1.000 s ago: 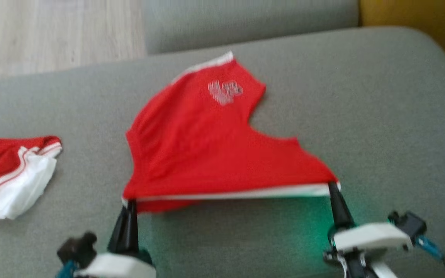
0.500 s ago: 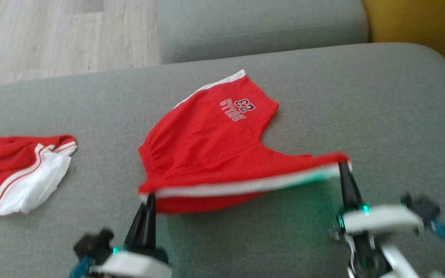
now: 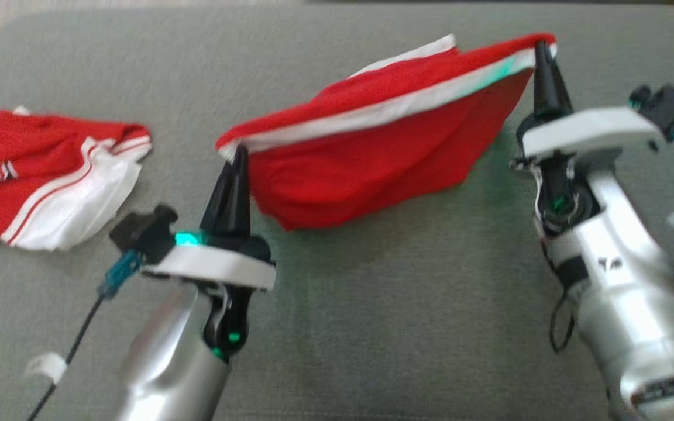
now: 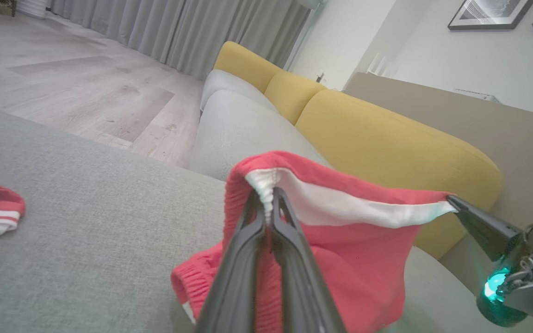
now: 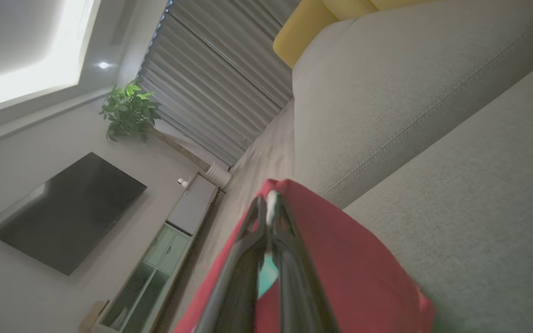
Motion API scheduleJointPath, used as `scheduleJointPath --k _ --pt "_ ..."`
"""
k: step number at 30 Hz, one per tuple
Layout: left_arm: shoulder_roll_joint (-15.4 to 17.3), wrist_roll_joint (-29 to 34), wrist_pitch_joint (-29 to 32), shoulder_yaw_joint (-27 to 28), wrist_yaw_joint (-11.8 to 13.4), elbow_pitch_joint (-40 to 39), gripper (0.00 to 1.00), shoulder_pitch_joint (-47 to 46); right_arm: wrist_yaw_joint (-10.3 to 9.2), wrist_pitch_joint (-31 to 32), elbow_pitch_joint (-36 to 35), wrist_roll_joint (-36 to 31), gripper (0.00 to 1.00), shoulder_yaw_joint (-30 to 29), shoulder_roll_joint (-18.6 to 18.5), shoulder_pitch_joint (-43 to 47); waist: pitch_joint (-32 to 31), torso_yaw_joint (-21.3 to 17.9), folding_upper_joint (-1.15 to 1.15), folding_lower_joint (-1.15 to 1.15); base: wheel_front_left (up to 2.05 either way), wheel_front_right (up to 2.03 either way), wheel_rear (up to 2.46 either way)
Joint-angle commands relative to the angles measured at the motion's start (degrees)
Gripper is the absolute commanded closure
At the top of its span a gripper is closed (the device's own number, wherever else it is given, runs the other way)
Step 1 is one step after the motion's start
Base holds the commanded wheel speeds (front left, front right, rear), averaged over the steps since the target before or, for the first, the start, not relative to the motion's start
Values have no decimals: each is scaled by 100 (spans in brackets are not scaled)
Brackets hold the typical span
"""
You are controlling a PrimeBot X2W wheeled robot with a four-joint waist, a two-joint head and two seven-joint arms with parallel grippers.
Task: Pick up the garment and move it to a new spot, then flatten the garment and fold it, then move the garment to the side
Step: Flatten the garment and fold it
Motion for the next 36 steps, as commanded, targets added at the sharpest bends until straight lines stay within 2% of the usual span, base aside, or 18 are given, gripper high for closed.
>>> scheduleJointPath --k 1,8,13,14,15,16,17,18,19,23,29,36 --pt "10 -89 -29 109 9 -84 100 -410 -4 -91 143 -168 100 43 123 -444 442 369 0 -2 0 0 0" --pt "-1 -447 -29 -272 9 228 100 -1169 -4 -302 1409 -593 100 5 165 -1511 954 545 0 -2 0 0 0" --pt "-2 -642 -29 -527 9 388 100 -1519 -4 -437 1980 -834 100 -11 193 -1984 1199 581 0 -2 0 0 0" --pt "-2 -675 -29 -526 9 413 100 -1565 -4 -451 2047 -880 77 2 198 -2046 1239 581 0 -2 0 0 0" --pt "-2 -697 -29 -528 9 437 100 -1601 -4 -462 2074 -926 25 29 202 -2098 1277 580 0 -2 0 0 0" --pt "-2 -728 -29 -512 9 468 84 -1623 -4 -472 2086 -974 0 48 206 -2135 1305 580 0 -2 0 0 0" --pt "-2 -740 -29 -488 9 498 51 -1636 -4 -479 2089 -1027 0 72 208 -2152 1327 580 0 -2 0 0 0" --pt "-2 -740 -29 -488 9 498 51 -1636 -4 -479 2089 -1027 0 72 208 -2152 1327 580 0 -2 0 0 0" --pt "-2 -742 -29 -460 9 537 0 -1633 -4 -483 2078 -1101 0 99 210 -2153 1344 578 0 -2 0 0 0" --pt "-2 -611 -29 -287 9 707 0 -1521 -4 -487 1819 -1603 0 -32 75 -2004 1364 560 0 -2 0 0 0" --pt "-2 -197 -29 87 9 738 0 -1139 -4 -488 1536 -2846 0 -242 -245 -1472 1292 567 0 -2 0 0 0" --pt "-2 -37 -29 271 9 546 0 -624 -4 -485 2141 -3836 0 -140 -307 -1080 1174 624 0 -2 0 0 0"
